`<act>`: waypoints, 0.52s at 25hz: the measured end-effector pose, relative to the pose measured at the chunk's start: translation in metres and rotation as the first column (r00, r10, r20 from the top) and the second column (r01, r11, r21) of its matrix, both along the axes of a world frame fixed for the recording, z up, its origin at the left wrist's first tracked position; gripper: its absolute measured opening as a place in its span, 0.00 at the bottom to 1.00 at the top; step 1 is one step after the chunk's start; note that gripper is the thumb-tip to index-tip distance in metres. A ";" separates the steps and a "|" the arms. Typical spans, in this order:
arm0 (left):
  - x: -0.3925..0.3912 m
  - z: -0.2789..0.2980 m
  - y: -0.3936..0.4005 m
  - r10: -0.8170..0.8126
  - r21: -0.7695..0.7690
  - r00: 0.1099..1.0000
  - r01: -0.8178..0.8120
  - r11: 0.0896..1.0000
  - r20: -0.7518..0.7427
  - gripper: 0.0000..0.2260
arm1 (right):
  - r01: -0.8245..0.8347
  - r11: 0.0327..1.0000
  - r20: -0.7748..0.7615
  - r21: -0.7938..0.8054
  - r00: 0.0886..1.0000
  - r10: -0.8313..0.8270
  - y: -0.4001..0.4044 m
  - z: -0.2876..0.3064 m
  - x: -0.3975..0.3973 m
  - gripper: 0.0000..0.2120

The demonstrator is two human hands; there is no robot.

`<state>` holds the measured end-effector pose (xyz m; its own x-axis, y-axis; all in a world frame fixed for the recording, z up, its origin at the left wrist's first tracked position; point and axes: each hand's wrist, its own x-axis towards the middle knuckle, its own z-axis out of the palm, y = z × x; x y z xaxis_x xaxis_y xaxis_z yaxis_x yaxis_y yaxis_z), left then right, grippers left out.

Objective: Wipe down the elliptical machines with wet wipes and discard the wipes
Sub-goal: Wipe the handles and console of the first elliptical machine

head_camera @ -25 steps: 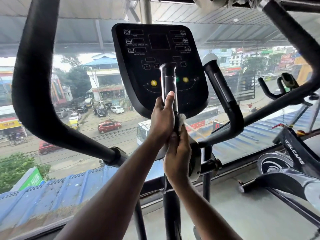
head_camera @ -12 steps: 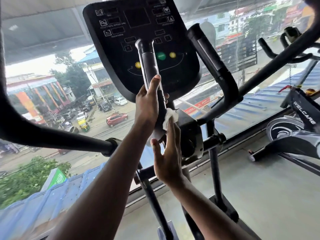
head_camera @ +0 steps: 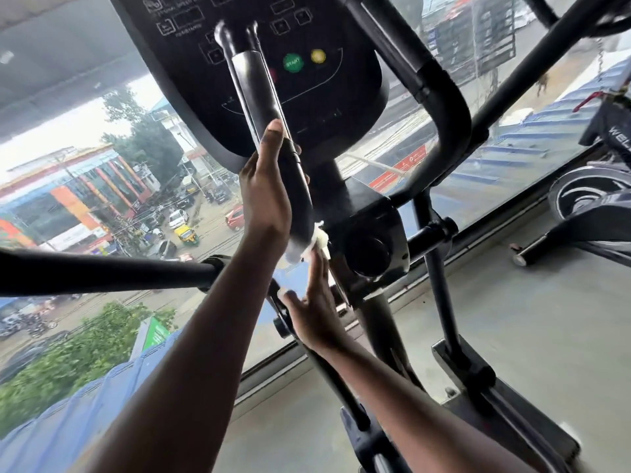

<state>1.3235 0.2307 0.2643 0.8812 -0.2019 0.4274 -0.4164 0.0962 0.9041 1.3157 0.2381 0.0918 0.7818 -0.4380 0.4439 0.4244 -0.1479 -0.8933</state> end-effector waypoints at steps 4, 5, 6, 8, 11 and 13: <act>0.007 -0.001 0.000 0.043 0.016 0.999 -0.044 0.999 0.027 0.19 | -0.082 0.983 -0.168 0.165 0.980 0.110 -0.004 -0.004 0.023 0.36; 0.008 -0.002 0.000 0.047 0.010 0.998 -0.047 0.999 0.035 0.17 | -0.026 0.981 -0.141 0.193 0.989 0.054 0.001 -0.006 0.026 0.36; 0.007 -0.002 0.000 0.046 0.002 0.998 -0.046 0.999 0.039 0.17 | 0.000 0.981 -0.127 0.193 0.992 0.025 0.005 -0.008 0.027 0.37; 0.007 -0.002 0.000 0.039 -0.008 0.999 -0.039 0.999 0.032 0.16 | -0.019 0.990 -0.161 0.142 0.986 0.042 0.004 -0.016 0.037 0.39; 0.011 -0.002 0.000 0.010 -0.033 1.000 -0.009 0.999 0.011 0.19 | -0.096 0.991 -0.270 0.091 0.956 0.117 -0.011 -0.023 0.067 0.40; 0.011 -0.001 0.000 0.007 -0.025 1.000 -0.007 1.000 0.006 0.22 | -0.092 0.994 -0.292 0.056 0.951 0.104 -0.015 -0.021 0.079 0.37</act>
<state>1.3347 0.2303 0.2633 0.8798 -0.1849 0.4379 -0.4231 0.1157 0.8987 1.3950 0.2232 0.0707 0.9150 -0.3655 0.1706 0.1522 -0.0789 -0.9852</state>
